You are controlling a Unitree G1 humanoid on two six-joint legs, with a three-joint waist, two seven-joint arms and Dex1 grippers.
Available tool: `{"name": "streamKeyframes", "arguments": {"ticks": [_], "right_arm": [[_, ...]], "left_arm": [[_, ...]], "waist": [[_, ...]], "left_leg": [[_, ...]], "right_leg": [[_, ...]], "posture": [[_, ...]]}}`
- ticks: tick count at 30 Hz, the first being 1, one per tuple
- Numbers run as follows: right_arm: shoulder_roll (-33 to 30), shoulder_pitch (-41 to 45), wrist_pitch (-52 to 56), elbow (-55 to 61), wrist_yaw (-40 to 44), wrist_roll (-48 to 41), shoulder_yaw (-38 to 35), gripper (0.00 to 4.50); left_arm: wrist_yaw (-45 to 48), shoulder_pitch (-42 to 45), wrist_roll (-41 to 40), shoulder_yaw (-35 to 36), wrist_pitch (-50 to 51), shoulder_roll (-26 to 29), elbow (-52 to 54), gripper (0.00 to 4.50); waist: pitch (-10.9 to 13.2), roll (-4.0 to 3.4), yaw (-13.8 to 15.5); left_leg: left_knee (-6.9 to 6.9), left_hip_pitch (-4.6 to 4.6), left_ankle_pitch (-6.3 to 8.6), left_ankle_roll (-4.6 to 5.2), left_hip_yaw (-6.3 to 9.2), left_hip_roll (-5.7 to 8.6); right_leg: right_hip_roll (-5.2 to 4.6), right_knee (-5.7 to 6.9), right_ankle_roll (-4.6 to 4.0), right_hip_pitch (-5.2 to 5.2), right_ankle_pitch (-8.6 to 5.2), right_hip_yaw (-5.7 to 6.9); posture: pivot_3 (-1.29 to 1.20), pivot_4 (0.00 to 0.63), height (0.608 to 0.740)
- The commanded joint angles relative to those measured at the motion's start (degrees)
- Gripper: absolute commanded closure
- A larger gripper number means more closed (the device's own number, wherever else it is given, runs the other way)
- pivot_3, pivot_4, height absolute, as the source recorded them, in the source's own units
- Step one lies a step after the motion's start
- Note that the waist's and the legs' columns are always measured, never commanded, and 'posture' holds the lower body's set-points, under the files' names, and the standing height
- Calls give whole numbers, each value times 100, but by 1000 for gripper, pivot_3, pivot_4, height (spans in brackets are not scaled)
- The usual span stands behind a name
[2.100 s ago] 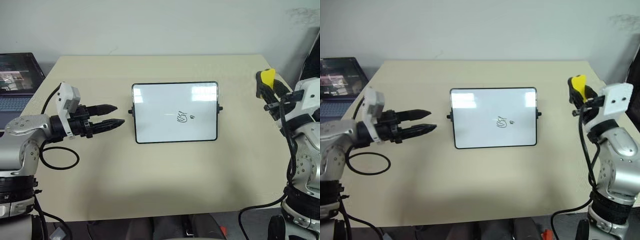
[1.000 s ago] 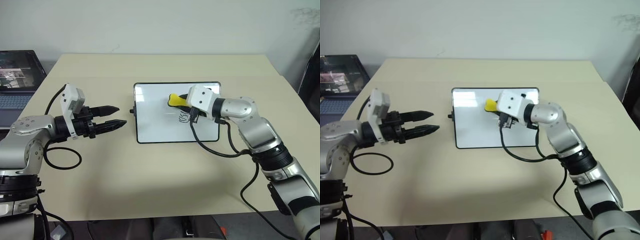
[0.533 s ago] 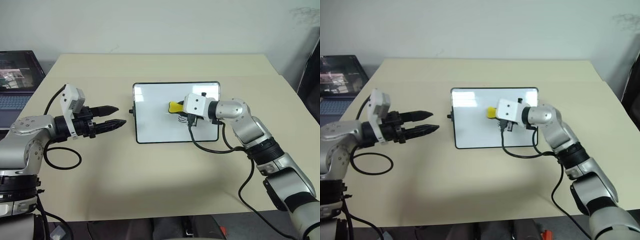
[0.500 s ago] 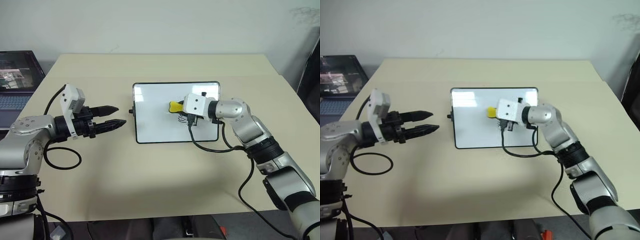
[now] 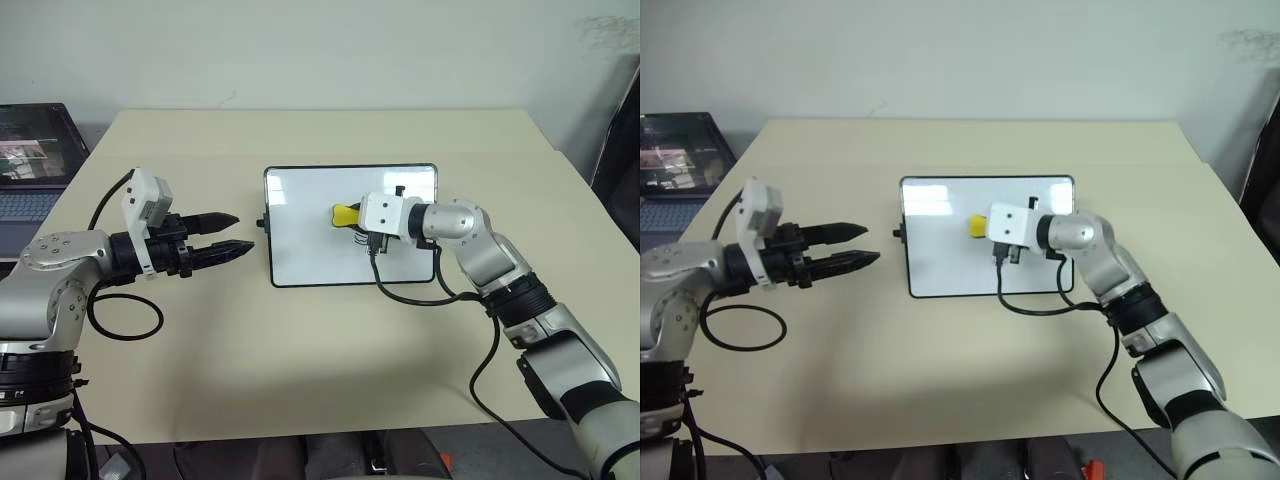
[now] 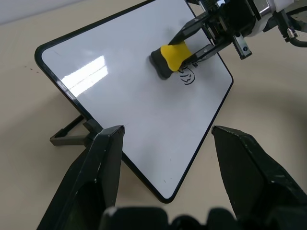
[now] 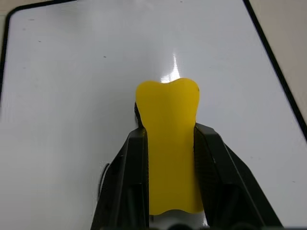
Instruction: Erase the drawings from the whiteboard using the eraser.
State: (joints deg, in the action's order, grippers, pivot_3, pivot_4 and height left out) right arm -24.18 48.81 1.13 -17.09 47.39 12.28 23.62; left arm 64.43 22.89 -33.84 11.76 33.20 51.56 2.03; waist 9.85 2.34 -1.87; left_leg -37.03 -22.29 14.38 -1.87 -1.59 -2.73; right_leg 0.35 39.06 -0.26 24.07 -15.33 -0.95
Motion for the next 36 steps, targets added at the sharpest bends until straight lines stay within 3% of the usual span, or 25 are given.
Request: {"name": "streamKeyframes", "arguments": {"ticks": [1, 14, 36], "right_arm": [[40, -252, 178, 157, 176, -5, 50, 3539], [107, -627, 368, 417, 379, 70, 21, 3539], [-246, 640, -142, -354, 41, 688, -91, 3539]], "left_arm": [[18, 73, -46, 189, -49, 108, 113, 1357], [9, 70, -22, 184, -64, 108, 95, 1357], [59, 131, 48, 107, -222, 68, -42, 1357]], "waist": [[0, 0, 0], [-2, 3, 2], [0, 1, 4]], "left_leg": [[0, 1, 0, 0, 1, 0], [0, 22, 0, 0, -1, 1], [3, 20, 0, 0, -5, 1]], "right_leg": [[0, 0, 0, -1, 0, 0], [0, 3, 5, -13, -2, -1], [0, 0, -7, -9, 5, -4]], "posture": [[0, 150, 740], [0, 150, 740], [0, 150, 740]]}}
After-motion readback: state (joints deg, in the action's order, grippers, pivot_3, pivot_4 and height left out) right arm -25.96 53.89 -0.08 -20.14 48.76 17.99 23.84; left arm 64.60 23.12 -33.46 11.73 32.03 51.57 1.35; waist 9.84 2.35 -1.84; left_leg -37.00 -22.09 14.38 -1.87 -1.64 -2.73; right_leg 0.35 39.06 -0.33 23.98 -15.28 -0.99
